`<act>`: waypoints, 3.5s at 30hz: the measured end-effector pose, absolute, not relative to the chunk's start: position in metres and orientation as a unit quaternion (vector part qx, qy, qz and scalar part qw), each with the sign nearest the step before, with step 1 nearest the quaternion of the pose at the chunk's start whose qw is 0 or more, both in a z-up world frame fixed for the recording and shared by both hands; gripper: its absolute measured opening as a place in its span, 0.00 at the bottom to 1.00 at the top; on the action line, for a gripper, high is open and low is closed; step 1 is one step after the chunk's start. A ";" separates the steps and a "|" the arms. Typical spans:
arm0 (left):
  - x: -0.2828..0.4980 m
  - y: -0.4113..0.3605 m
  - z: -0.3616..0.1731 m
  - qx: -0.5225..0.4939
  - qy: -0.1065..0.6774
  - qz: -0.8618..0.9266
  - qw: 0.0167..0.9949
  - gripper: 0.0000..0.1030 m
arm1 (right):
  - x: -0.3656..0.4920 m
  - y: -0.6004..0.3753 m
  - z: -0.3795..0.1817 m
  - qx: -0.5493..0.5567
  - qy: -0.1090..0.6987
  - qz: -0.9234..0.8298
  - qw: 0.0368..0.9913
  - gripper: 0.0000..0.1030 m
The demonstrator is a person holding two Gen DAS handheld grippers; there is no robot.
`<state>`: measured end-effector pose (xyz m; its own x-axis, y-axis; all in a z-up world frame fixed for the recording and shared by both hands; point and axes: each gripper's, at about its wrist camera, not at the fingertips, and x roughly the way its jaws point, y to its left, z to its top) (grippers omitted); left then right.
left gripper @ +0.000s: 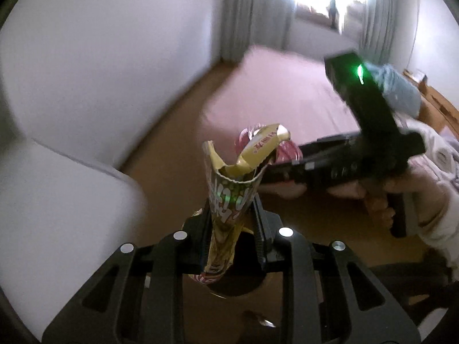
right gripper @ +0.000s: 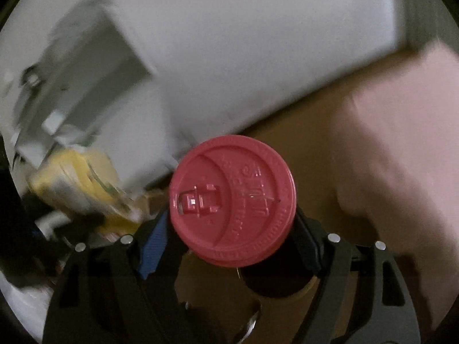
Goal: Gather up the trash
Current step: 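Carry the red lid and yellow bag over the black trash bin with both tools, then open both tools to drop the lid and bag into the bin, then move both tools back to the trash on the desk, then grasp the blue-white plastic wrapper with the left tool while the right tool grasps a white tissue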
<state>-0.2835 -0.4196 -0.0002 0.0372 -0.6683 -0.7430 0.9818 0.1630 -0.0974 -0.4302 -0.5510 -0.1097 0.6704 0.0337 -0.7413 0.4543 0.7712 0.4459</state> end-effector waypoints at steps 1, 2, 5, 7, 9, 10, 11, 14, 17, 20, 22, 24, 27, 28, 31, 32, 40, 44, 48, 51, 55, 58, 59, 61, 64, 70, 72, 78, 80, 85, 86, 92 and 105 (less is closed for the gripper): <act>-0.285 -0.441 -0.038 0.238 0.377 -0.598 0.666 0.24 | -0.432 -0.561 -0.135 0.341 0.405 -0.121 0.840 0.74; -0.281 -0.452 -0.063 0.242 0.402 -0.589 0.658 0.24 | -0.431 -0.571 -0.167 0.373 0.425 -0.117 0.816 0.74; -0.266 -0.480 -0.139 0.243 0.482 -0.554 0.634 0.24 | -0.418 -0.583 -0.245 0.422 0.487 -0.114 0.756 0.74; -0.259 -0.493 -0.181 0.240 0.523 -0.534 0.619 0.24 | -0.403 -0.584 -0.289 0.432 0.526 -0.115 0.724 0.74; -0.250 -0.500 -0.208 0.234 0.554 -0.521 0.606 0.24 | -0.394 -0.587 -0.313 0.448 0.539 -0.115 0.703 0.74; -0.249 -0.502 -0.220 0.233 0.567 -0.515 0.599 0.24 | -0.388 -0.587 -0.321 0.456 0.543 -0.116 0.696 0.74; -0.249 -0.504 -0.228 0.238 0.572 -0.512 0.595 0.24 | -0.381 -0.589 -0.328 0.465 0.545 -0.117 0.688 0.74; -0.248 -0.511 -0.233 0.243 0.570 -0.515 0.593 0.28 | -0.371 -0.597 -0.341 0.478 0.547 -0.115 0.677 0.75; -0.239 -0.509 -0.229 0.237 0.554 -0.494 0.627 0.58 | -0.374 -0.601 -0.339 0.498 0.530 -0.119 0.675 0.82; -0.232 -0.496 -0.220 0.209 0.550 -0.505 0.631 0.89 | -0.382 -0.613 -0.330 0.509 0.507 -0.126 0.684 0.93; -0.236 -0.489 -0.204 0.196 0.530 -0.531 0.631 0.89 | -0.390 -0.617 -0.319 0.508 0.505 -0.132 0.685 0.93; -0.247 -0.477 -0.182 0.181 0.504 -0.555 0.637 0.91 | -0.401 -0.616 -0.297 0.492 0.490 -0.146 0.704 0.93; -0.267 -0.455 -0.137 0.163 0.444 -0.588 0.657 0.91 | -0.422 -0.605 -0.240 0.408 0.461 -0.210 0.759 0.93; -0.276 -0.444 -0.113 0.156 0.407 -0.601 0.670 0.91 | -0.430 -0.599 -0.216 0.370 0.442 -0.236 0.782 0.93; -0.291 -0.404 -0.044 0.130 0.315 -0.613 0.713 0.94 | -0.444 -0.558 -0.130 0.233 0.356 -0.288 0.858 0.93; -0.292 -0.386 -0.023 0.121 0.290 -0.608 0.729 0.94 | -0.445 -0.547 -0.111 0.203 0.333 -0.293 0.873 0.93; -0.250 -0.217 0.071 0.078 0.200 -0.410 0.886 0.94 | -0.381 -0.433 -0.020 0.099 0.225 -0.174 0.954 0.93; -0.214 -0.109 0.075 0.065 0.225 -0.280 0.931 0.94 | -0.318 -0.360 -0.017 0.049 0.235 -0.080 0.968 0.93; -0.169 0.006 0.065 0.065 0.272 -0.140 0.950 0.94 | -0.270 -0.292 -0.014 0.026 0.249 -0.005 0.968 0.93; -0.133 0.083 0.055 0.055 0.330 -0.045 0.941 0.94 | -0.226 -0.248 -0.009 0.004 0.256 0.033 0.966 0.93; -0.104 0.142 0.055 0.038 0.357 -0.038 0.933 0.94 | -0.161 -0.210 -0.005 -0.016 0.288 0.077 0.954 0.93; -0.081 0.158 0.055 0.045 0.361 -0.038 0.931 0.94 | -0.122 -0.207 -0.005 0.001 0.319 0.100 0.942 0.93; -0.071 0.158 0.054 0.043 0.366 -0.048 0.928 0.94 | -0.105 -0.203 -0.006 0.007 0.329 0.106 0.938 0.93; -0.051 0.154 0.051 0.042 0.376 -0.067 0.923 0.94 | -0.079 -0.199 -0.009 0.007 0.342 0.107 0.934 0.93; -0.019 0.143 0.042 0.080 0.377 -0.087 0.919 0.94 | -0.043 -0.189 -0.015 -0.005 0.360 0.106 0.927 0.93; 0.018 0.113 0.031 0.161 0.381 -0.125 0.902 0.94 | -0.004 -0.184 -0.028 -0.014 0.387 0.096 0.917 0.68; 0.025 0.103 0.025 0.186 0.388 -0.132 0.893 0.94 | 0.005 -0.185 -0.034 -0.013 0.396 0.095 0.913 0.54; 0.038 0.093 0.024 0.192 0.399 -0.138 0.886 0.64 | 0.000 -0.184 -0.033 -0.010 0.385 0.108 0.917 0.40; 0.038 0.093 0.028 0.175 0.401 -0.137 0.888 0.42 | -0.009 -0.186 -0.029 -0.010 0.379 0.110 0.919 0.40; 0.025 0.103 0.042 0.099 0.399 -0.148 0.900 0.24 | -0.037 -0.198 -0.017 0.006 0.353 0.104 0.930 0.40; 0.021 0.109 0.044 0.076 0.396 -0.146 0.904 0.21 | -0.042 -0.198 -0.016 0.010 0.348 0.104 0.932 0.40; -0.012 0.134 0.045 -0.009 0.385 -0.090 0.919 0.20 | -0.069 -0.196 -0.015 0.016 0.321 0.094 0.942 0.40; -0.036 0.122 0.045 -0.006 0.377 -0.071 0.924 0.20 | -0.090 -0.187 -0.018 0.014 0.297 0.080 0.951 0.40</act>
